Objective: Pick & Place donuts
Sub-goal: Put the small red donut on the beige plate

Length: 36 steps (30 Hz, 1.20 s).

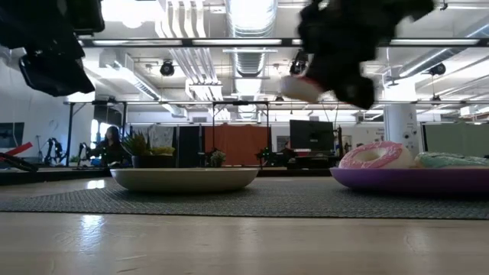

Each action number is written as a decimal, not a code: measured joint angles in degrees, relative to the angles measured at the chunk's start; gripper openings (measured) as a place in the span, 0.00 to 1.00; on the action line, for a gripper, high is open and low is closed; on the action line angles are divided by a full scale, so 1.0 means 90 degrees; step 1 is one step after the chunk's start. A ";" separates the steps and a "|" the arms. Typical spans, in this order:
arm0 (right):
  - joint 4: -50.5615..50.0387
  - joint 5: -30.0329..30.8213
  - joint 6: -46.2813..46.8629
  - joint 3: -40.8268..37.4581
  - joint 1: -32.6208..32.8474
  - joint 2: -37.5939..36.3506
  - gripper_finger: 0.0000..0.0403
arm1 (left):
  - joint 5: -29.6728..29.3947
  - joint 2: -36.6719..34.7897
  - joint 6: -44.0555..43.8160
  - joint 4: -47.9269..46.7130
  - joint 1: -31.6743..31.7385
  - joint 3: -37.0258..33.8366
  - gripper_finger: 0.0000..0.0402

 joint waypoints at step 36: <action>-0.2153 -0.0011 -0.2708 0.3699 -0.1203 0.3218 0.54 | -0.0847 -0.0059 -0.0501 0.0481 -0.0104 -0.0395 0.44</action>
